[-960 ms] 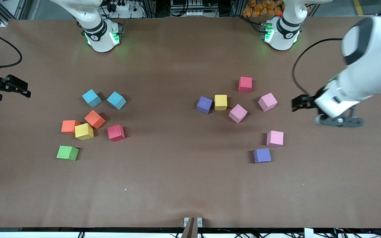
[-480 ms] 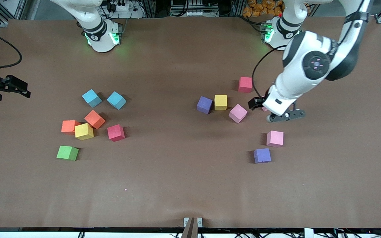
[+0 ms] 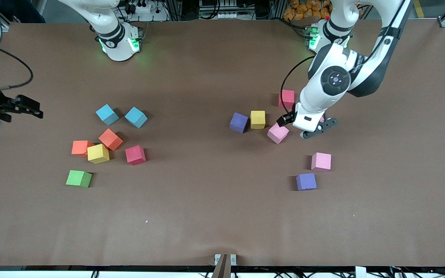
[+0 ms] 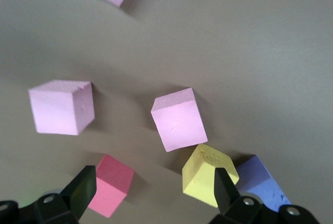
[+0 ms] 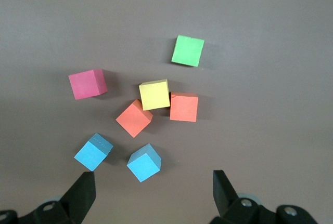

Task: Form number 2 with 11 blocks
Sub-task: 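Reach the left gripper to the pink block while the right gripper reaches magenta, then grasp the pink block with the left gripper while the right gripper grasps magenta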

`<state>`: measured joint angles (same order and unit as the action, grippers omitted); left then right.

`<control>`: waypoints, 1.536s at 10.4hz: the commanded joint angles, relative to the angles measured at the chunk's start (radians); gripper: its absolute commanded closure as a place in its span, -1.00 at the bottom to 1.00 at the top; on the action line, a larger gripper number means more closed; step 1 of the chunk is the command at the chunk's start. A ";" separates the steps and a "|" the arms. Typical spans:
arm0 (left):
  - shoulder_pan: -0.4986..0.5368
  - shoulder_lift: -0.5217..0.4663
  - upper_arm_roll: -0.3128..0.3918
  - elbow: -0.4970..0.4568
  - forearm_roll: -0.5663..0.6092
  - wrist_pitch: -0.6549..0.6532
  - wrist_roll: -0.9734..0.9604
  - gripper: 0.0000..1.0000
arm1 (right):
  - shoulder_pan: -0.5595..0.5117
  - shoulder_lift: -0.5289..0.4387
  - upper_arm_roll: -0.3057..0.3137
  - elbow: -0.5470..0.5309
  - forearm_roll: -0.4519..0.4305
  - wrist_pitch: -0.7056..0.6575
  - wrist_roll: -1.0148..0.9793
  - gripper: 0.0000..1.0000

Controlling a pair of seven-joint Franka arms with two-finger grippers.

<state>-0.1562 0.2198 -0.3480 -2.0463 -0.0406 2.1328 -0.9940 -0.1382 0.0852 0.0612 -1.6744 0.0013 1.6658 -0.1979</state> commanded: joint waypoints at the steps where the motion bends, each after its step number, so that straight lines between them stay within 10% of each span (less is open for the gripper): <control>1: -0.014 0.093 -0.002 0.006 0.048 0.059 -0.125 -1.00 | 0.038 0.080 0.006 0.033 -0.023 0.034 -0.003 -1.00; 7: -0.034 0.254 -0.002 0.006 0.142 0.193 -0.295 -1.00 | 0.110 0.212 0.009 -0.232 0.028 0.574 -0.006 -1.00; 12: -0.045 0.290 0.000 0.006 0.148 0.236 -0.296 -1.00 | 0.206 0.341 0.011 -0.296 0.110 0.748 0.000 -1.00; 13: -0.040 0.290 0.000 0.008 0.169 0.237 -0.295 0.28 | 0.210 0.343 0.011 -0.362 0.118 0.850 0.001 -1.00; 14: -0.040 0.288 0.000 0.008 0.172 0.236 -0.295 0.77 | 0.225 0.347 0.011 -0.381 0.120 0.894 0.005 -1.00; 16: -0.031 0.251 -0.002 0.021 0.173 0.224 -0.305 0.81 | 0.235 0.350 0.011 -0.384 0.141 0.902 0.009 -1.00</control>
<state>-0.1939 0.5031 -0.3471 -2.0340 0.0993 2.3623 -1.2607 0.0877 0.4541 0.0740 -2.0456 0.1067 2.5599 -0.1954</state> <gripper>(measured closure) 0.405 0.000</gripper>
